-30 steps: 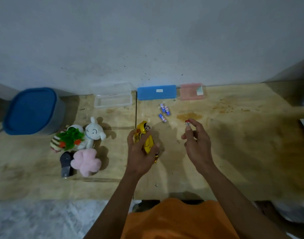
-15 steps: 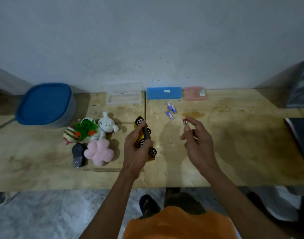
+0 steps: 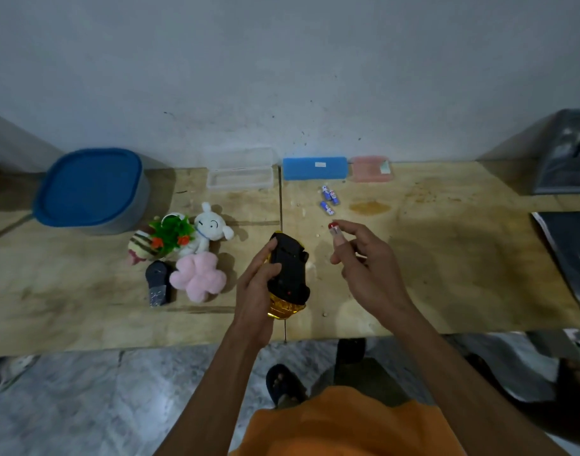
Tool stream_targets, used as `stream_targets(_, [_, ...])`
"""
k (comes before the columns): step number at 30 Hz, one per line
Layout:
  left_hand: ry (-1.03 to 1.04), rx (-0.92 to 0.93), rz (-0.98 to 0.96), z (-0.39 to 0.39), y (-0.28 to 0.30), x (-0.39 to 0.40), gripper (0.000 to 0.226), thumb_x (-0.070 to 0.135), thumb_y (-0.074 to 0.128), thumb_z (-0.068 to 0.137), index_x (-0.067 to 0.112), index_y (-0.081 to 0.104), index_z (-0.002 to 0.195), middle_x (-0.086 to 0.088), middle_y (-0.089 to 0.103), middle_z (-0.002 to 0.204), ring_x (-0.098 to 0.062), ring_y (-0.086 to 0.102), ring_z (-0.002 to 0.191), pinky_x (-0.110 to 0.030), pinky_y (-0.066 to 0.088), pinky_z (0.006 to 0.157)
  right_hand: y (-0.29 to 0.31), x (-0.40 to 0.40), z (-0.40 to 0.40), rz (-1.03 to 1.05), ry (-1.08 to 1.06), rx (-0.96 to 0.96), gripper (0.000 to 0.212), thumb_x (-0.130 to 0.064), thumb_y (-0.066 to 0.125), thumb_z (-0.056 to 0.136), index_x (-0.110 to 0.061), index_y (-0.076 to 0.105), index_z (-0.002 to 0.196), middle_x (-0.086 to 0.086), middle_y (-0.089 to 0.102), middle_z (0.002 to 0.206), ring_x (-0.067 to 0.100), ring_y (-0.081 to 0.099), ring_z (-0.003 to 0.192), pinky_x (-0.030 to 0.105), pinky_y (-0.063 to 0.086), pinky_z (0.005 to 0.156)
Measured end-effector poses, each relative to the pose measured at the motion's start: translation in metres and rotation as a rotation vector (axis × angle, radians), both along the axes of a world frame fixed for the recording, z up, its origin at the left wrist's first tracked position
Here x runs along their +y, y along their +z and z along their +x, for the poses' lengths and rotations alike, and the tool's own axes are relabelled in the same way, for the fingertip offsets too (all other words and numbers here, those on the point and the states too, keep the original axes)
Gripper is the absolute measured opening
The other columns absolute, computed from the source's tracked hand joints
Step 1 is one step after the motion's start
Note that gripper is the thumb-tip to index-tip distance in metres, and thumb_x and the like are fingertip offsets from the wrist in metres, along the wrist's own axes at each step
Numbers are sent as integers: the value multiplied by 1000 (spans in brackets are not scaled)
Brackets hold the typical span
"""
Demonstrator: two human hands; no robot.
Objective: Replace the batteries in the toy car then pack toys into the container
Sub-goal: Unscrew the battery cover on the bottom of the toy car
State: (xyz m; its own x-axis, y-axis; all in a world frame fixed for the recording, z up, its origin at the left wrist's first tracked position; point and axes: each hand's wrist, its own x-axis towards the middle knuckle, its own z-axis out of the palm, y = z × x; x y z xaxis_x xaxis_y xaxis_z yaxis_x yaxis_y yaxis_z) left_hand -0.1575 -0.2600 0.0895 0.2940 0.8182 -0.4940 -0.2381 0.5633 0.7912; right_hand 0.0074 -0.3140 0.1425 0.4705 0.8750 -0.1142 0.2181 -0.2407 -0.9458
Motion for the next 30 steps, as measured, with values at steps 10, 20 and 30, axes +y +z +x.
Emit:
stream_targets(10, [-223,96,186,58,18,16,71,-1,74,76,40,59,131,-10,63,133,-40,61,120,-62,52,97,13,27,46,-6,22,42,24,-43,55,99,-31,68,116,-6,69,75,1,64,72,28,51,70])
stream_targets(20, [-333,190,254,125,29,28,75,-13,67,85,45,58,131,0,60,136,-12,65,113,-37,58,94,29,37,132,80,-107,116,13,-35,59,98,-35,70,105,-13,62,79,11,52,62,30,43,61])
stream_targets(30, [-335,245,389,128,40,23,90,2,82,79,38,39,150,19,53,139,3,62,115,-34,58,93,45,59,134,316,14,32,46,-13,64,96,-27,49,137,4,72,102,17,73,86,39,61,78])
